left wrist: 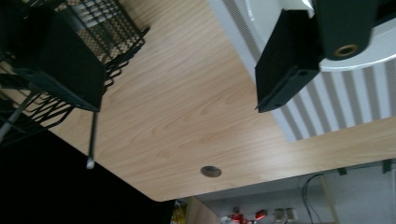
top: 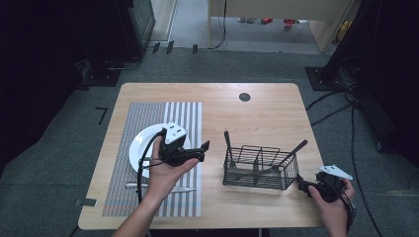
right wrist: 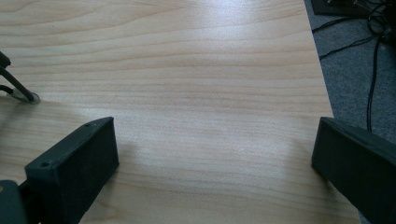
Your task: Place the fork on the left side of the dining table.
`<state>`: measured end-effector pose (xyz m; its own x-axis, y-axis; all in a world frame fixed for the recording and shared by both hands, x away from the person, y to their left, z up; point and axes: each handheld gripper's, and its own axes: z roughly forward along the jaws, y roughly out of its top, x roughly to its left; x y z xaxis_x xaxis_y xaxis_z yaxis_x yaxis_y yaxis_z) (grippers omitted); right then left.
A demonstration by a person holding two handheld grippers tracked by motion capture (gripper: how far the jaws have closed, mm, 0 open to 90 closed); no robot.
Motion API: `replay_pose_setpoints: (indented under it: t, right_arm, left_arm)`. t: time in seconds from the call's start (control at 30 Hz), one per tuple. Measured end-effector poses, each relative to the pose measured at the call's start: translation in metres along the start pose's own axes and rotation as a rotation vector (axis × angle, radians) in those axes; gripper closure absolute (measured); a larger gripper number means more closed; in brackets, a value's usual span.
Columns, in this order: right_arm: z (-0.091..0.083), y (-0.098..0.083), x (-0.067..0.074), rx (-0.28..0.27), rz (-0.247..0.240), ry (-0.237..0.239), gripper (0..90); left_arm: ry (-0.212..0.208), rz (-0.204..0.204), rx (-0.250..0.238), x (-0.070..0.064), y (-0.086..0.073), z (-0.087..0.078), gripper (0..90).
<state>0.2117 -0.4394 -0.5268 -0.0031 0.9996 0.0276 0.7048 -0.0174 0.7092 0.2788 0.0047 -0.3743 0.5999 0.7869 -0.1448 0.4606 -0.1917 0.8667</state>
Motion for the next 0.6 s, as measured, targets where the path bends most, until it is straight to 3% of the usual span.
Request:
replay_pose_setpoints:
  t: [0.2, 0.27, 0.3, 0.37, 0.6]
  right_arm:
    - [0.000, 0.000, 0.000, -0.001, -0.001, 0.000, 0.2]
    - [0.000, 0.000, 0.000, -0.002, -0.002, 0.000, 0.3]
    - [0.000, 0.000, 0.000, -0.002, -0.002, 0.000, 0.3]
    - [0.000, 0.000, 0.000, -0.003, -0.003, 0.000, 0.2]
    - [0.000, 0.000, 0.000, -0.001, -0.002, 0.001, 0.5]
  left_arm:
    - [-0.067, 0.022, 0.009, -0.014, 0.007, 0.014, 33.9]
    - [-0.121, 0.019, 0.015, -0.017, 0.011, 0.021, 39.8]
    - [-0.121, 0.019, 0.015, -0.017, 0.011, 0.021, 43.5]
    - [-0.164, 0.009, 0.030, -0.018, 0.015, 0.028, 45.4]
    - [-0.199, 0.021, 0.055, -0.025, 0.019, 0.042, 55.9]
